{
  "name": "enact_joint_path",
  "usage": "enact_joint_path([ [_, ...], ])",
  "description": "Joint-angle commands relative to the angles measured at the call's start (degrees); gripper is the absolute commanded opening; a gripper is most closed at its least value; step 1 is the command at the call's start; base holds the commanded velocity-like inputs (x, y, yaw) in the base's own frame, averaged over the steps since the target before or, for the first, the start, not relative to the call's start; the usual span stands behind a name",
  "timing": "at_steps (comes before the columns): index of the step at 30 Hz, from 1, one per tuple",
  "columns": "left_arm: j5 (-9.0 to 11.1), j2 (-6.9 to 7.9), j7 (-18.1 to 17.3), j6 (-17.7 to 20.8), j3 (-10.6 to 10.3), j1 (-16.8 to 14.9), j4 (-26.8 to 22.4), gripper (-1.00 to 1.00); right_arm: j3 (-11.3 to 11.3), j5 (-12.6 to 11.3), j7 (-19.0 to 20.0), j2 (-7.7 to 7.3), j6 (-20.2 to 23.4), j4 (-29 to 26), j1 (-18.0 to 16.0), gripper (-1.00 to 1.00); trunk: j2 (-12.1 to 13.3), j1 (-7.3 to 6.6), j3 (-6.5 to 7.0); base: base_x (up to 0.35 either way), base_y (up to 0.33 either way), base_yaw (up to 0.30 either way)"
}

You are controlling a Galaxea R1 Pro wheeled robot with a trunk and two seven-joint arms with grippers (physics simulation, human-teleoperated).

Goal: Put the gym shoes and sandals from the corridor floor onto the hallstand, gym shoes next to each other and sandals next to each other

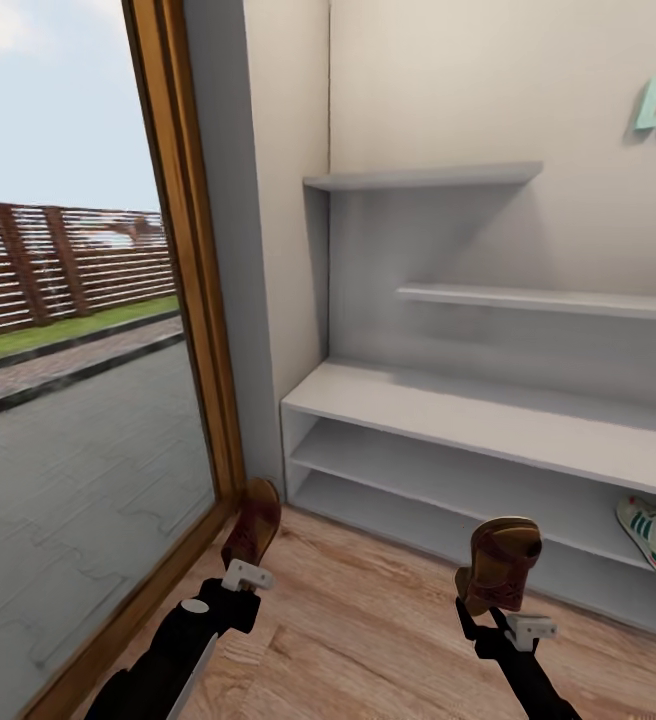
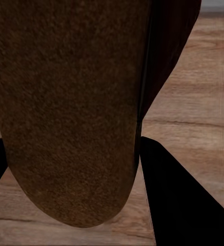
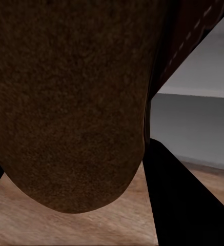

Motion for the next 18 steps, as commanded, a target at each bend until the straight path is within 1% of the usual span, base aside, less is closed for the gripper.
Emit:
enact_joint_path([
  [1, -0.2, 0.0, -0.1, 0.0, 0.0, 0.0, 0.0, -1.0, 0.0, 0.0, 0.0, 0.0, 0.0, 0.0, 0.0, -1.0, 0.0, 0.0, 0.0, 0.0, 0.0, -0.282],
  [9, -0.2, 0.0, -0.1, 0.0, 0.0, 0.0, 0.0, -1.0, 0.0, 0.0, 0.0, 0.0, 0.0, 0.0, 0.0, -1.0, 0.0, 0.0, 0.0, 0.0, 0.019, -0.279],
  [12, -0.1, 0.0, -0.1, 0.0, 0.1, 0.0, 0.0, -1.0, 0.0, 0.0, 0.0, 0.0, 0.0, 0.0, 0.0, -1.0, 0.0, 0.0, 0.0, 0.002, 0.209, -0.211],
  [18, 0.0, 0.0, -0.1, 0.0, 0.1, 0.0, 0.0, -1.0, 0.0, 0.0, 0.0, 0.0, 0.0, 0.0, 0.0, -1.0, 0.0, 0.0, 0.0, 0.057, 0.29, -0.038],
])
